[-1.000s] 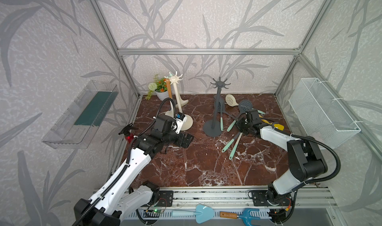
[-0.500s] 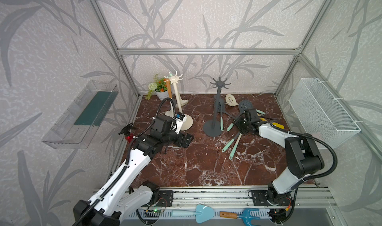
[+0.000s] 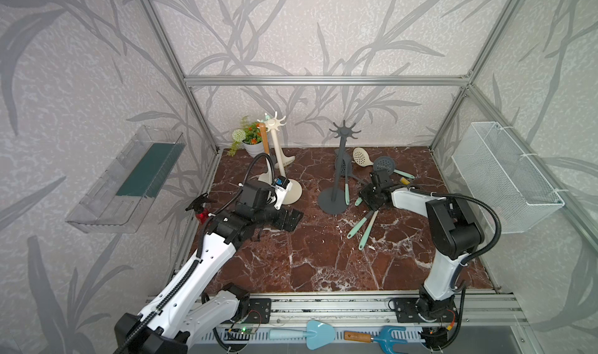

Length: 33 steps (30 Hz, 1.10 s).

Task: Hang the skimmer on the kitchen utensil rack
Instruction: Pick up the skimmer from the center of the board.

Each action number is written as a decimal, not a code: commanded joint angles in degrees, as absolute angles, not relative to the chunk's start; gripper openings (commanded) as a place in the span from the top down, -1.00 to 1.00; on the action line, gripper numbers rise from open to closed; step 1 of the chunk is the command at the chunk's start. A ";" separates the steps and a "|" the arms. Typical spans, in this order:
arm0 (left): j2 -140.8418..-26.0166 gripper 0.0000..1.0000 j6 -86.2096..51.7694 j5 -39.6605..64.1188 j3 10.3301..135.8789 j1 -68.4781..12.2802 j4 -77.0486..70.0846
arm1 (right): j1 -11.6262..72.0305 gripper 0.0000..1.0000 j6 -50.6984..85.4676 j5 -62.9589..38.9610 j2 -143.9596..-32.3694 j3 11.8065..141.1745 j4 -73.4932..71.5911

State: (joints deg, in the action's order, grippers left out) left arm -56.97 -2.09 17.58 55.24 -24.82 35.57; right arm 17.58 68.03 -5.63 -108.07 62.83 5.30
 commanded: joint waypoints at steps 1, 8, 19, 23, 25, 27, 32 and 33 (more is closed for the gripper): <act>-56.16 -0.98 -0.97 17.00 54.78 -25.14 35.88 | 17.92 0.08 71.97 -3.04 -110.63 65.02 7.31; -55.81 -0.98 -0.88 16.70 54.69 -25.07 35.88 | 18.04 0.52 70.94 -1.43 -110.57 68.27 9.33; -55.61 -0.98 -1.05 17.05 54.77 -25.08 35.86 | 18.53 0.92 65.26 2.53 -99.56 67.51 11.86; -55.62 -0.98 -1.22 16.97 54.67 -25.14 35.85 | 18.97 0.94 62.84 3.32 -94.32 66.06 12.72; -55.63 -0.99 -1.41 17.12 54.77 -25.20 35.84 | 19.31 0.95 61.16 3.49 -91.30 64.76 13.94; -55.56 -0.98 -1.66 17.11 54.80 -25.22 35.82 | 19.83 0.95 59.08 3.30 -88.02 62.81 15.35; -55.63 -0.98 -2.35 17.78 54.84 -25.35 35.64 | 21.16 0.96 52.72 0.53 -78.85 56.79 21.56; -55.72 -0.98 -2.46 18.12 54.89 -25.46 35.53 | 21.76 0.96 51.38 0.09 -76.14 55.23 22.98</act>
State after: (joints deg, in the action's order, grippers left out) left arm -56.64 -2.28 17.54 55.24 -25.12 35.55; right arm 20.75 57.12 0.99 -80.84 57.80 17.02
